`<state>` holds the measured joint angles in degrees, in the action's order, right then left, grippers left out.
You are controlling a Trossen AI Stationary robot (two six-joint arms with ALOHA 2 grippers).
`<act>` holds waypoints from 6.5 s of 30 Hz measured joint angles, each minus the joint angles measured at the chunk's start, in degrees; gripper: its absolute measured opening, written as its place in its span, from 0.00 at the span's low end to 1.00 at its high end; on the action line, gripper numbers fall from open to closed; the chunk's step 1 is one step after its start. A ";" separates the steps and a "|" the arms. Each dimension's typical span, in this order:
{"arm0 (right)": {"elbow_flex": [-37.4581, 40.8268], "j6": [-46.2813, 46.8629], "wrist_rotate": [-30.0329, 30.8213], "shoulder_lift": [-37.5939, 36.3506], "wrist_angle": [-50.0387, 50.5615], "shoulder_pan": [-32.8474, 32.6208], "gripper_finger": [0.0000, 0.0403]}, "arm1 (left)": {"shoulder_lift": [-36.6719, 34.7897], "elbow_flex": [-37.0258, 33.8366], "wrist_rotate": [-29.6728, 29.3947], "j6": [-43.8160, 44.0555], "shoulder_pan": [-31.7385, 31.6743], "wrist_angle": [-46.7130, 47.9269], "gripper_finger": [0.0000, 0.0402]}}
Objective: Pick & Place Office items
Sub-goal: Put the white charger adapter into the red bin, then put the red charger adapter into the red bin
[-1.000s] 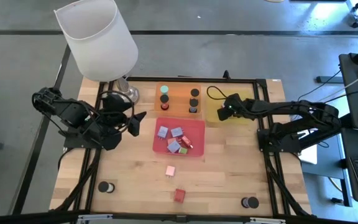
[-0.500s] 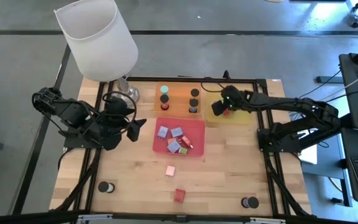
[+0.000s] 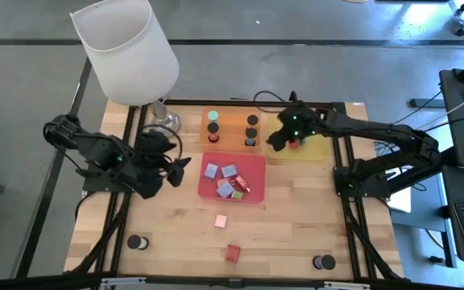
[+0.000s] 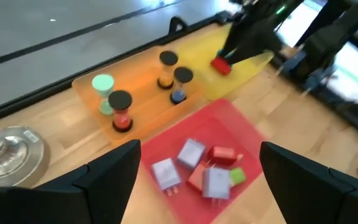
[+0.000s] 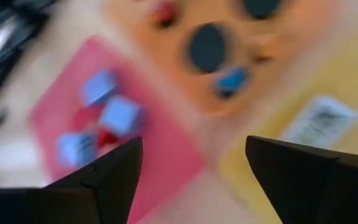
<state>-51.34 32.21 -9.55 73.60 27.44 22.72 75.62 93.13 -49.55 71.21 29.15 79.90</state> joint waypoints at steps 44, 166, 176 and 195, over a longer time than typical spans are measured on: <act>-0.54 10.66 21.95 10.16 -19.17 -48.11 0.66 | 5.68 -40.85 25.23 -45.99 4.87 -66.69 0.81; -0.54 10.40 20.26 10.08 -13.70 -48.09 0.66 | 30.95 -21.31 21.27 -22.59 -19.61 -39.43 0.57; -0.54 10.38 20.25 10.08 -13.70 -48.09 0.66 | 30.95 -17.65 27.22 -22.28 -21.27 -33.58 0.64; -0.54 10.36 17.49 10.08 -13.70 -48.09 0.66 | 30.95 -6.23 35.86 -14.59 -13.07 -25.48 0.63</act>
<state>-51.88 42.57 7.94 83.68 13.74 -25.36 106.56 86.89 -13.68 56.62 16.08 54.42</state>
